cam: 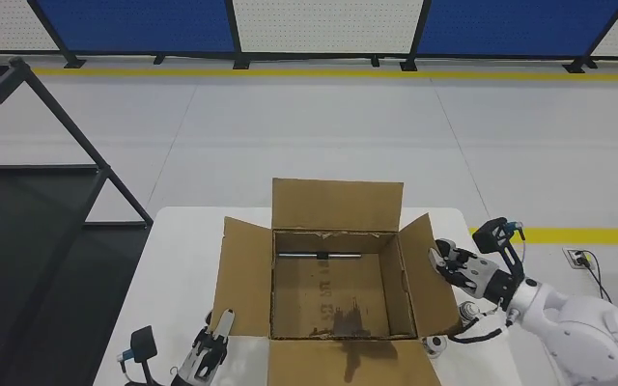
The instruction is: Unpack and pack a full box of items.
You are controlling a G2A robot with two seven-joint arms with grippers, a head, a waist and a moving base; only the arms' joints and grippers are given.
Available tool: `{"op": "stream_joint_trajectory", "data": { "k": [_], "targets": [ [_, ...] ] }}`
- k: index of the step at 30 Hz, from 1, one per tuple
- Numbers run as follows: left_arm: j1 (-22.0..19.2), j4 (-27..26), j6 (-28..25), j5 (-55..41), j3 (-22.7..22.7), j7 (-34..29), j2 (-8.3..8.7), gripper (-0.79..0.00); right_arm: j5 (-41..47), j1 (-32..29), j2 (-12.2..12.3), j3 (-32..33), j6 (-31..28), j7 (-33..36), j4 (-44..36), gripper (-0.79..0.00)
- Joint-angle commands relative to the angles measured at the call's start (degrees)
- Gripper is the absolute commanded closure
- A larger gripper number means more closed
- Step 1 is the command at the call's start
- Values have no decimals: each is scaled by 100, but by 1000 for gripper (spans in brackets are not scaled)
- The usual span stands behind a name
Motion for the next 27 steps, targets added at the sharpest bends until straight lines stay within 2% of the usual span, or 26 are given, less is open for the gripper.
{"op": "stream_joint_trajectory", "data": {
  "k": [1, 7, 12, 20, 27],
  "targets": [
    [0, 0, 0, 0, 0, 0, 0, 0, -11, -30, -3, 23, -20, -29, -9, 0],
    [0, 0, 0, 0, 0, 0, 0, 0, -47, -94, -20, 82, -117, -192, -49, 0],
    [0, 0, 0, 0, 0, 0, 0, 0, -262, -209, -29, 125, -419, -431, -104, 0],
    [0, 0, 0, 0, 0, 0, 0, 0, -378, -248, -58, 105, -315, -451, -147, 0],
    [0, 0, 0, 0, 0, 0, 0, 0, -666, -366, -70, 180, -741, -781, -216, 0]
  ]
}}
